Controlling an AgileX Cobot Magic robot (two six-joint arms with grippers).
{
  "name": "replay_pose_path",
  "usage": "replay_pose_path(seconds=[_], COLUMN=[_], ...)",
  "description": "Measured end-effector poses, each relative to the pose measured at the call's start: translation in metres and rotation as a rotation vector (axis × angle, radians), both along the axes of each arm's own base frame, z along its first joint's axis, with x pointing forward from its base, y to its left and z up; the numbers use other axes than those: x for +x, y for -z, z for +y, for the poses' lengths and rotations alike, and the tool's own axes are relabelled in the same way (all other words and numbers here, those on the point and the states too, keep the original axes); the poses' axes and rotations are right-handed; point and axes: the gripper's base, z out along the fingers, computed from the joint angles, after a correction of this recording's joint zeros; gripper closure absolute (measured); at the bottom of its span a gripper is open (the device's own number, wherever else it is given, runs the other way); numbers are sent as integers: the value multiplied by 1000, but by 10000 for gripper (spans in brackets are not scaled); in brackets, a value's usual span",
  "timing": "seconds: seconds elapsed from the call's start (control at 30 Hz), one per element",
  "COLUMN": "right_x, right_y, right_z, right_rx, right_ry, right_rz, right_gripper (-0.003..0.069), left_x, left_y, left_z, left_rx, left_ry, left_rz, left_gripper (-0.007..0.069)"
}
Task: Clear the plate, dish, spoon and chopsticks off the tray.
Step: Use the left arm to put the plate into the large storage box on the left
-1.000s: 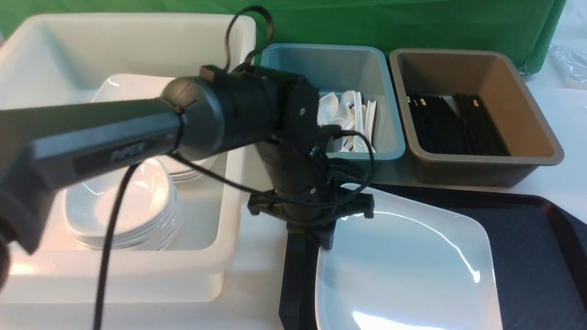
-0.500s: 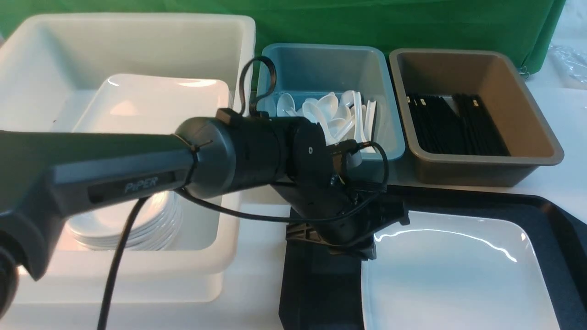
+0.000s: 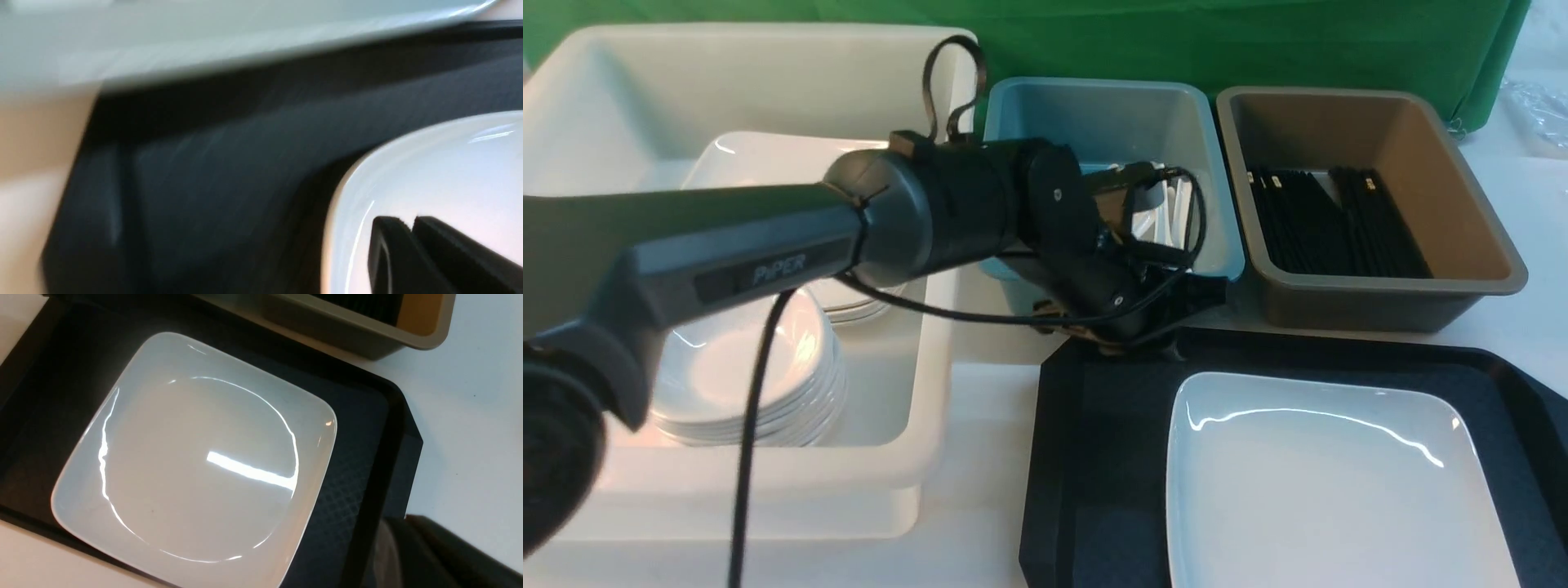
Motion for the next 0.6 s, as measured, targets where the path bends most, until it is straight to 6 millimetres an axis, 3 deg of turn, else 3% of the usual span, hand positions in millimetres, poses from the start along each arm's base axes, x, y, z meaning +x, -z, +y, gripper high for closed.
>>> replay_pose_path(seconds=[0.2,0.23,0.27,0.43,0.6], right_x=[0,0,0,1,2], right_y=[0,0,0,-1,-2], right_z=[0,0,0,0,1], right_rx=[0,0,0,3,9], right_ry=[0,0,0,-2,-4], right_rz=[0,0,-1,-10,-27], right_gripper=[636,636,636,636,636], left_x=[12,14,14,14,10], left_y=[20,32,35,49,55], left_z=[-10,-10,-10,-14,-25], left_rx=[75,98,103,102,101], left_ry=[74,91,96,139,196], left_rz=[-9,0,3,12,-5], left_gripper=[366,271,225,72,49])
